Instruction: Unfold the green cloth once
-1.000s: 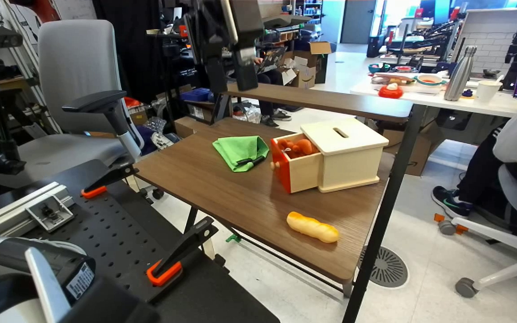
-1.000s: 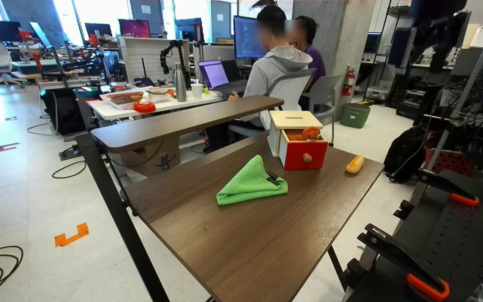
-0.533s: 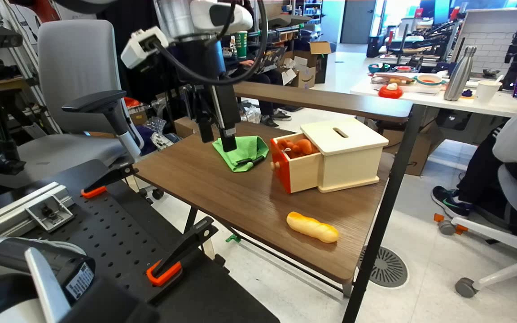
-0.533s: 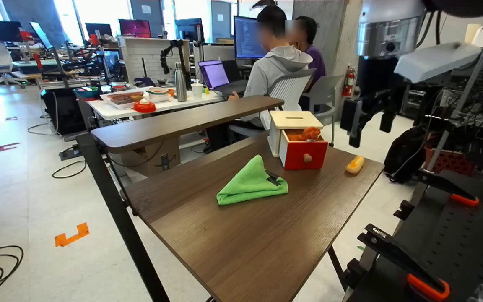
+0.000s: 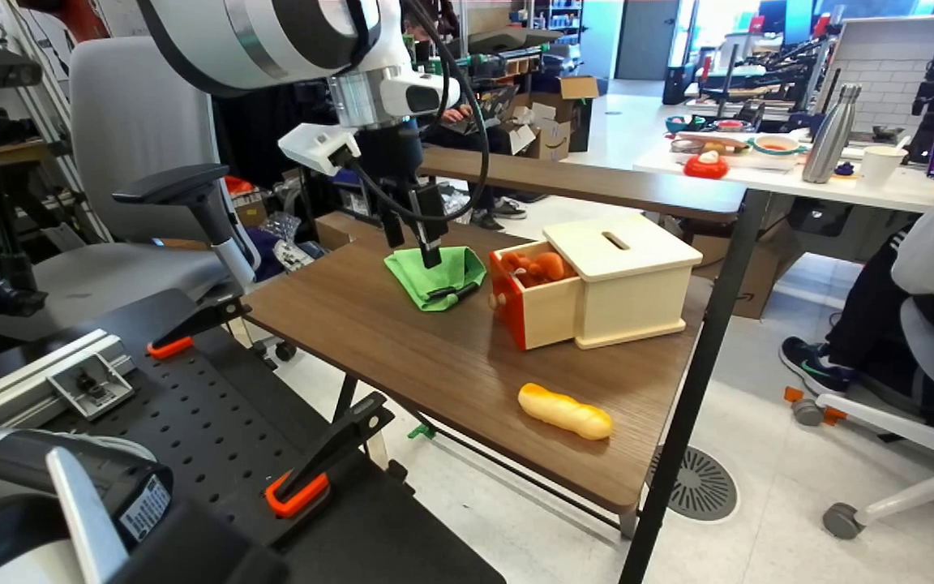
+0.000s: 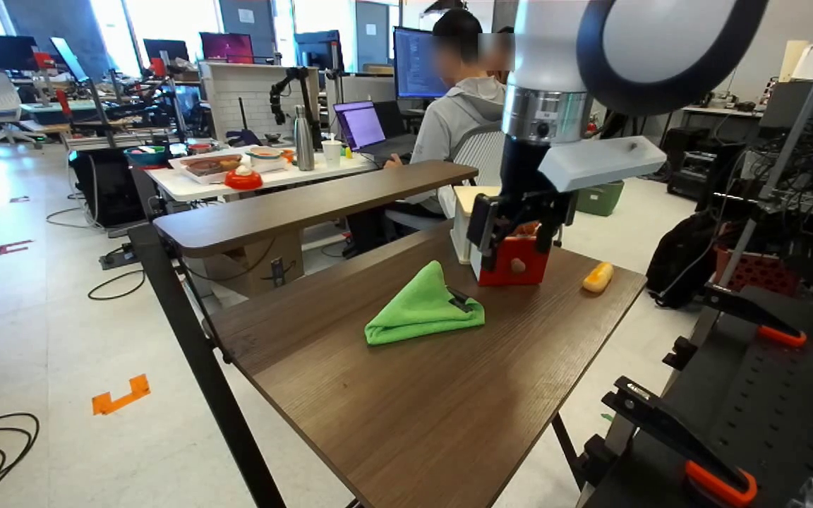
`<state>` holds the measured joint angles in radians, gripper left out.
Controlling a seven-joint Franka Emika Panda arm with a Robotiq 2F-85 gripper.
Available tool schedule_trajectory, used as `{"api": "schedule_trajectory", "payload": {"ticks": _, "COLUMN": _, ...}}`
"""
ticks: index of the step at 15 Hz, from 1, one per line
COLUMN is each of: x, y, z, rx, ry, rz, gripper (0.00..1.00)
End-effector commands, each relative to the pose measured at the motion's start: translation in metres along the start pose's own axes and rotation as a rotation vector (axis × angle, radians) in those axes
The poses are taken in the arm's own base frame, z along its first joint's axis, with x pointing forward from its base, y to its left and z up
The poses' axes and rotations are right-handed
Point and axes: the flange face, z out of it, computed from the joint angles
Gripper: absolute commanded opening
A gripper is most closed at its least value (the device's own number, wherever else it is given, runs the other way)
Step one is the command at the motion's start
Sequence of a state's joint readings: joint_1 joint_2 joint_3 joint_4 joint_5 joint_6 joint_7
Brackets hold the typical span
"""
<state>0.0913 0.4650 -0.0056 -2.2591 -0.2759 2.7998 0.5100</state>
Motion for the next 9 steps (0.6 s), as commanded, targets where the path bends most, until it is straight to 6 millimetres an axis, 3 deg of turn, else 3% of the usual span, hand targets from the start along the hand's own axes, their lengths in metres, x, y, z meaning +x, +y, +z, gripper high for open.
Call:
{"api": "schedule_trajectory", "payload": {"ticks": 1, "x": 0.029, "y": -0.019, "z": 0.024, "rx": 0.081, "ry": 0.005, "rz": 0.063, "gripper": 1.00}}
{"api": "schedule_trajectory", "payload": {"ticks": 6, "x": 0.056, "y": -0.024, "z": 0.052, "rx": 0.125, "ry": -0.017, "rz": 0.188, "gripper": 1.00}}
{"api": "schedule_trajectory", "payload": {"ticks": 9, "x": 0.056, "y": -0.027, "z": 0.068, "rx": 0.106, "ry": -0.034, "rz": 0.187, "gripper": 1.00}}
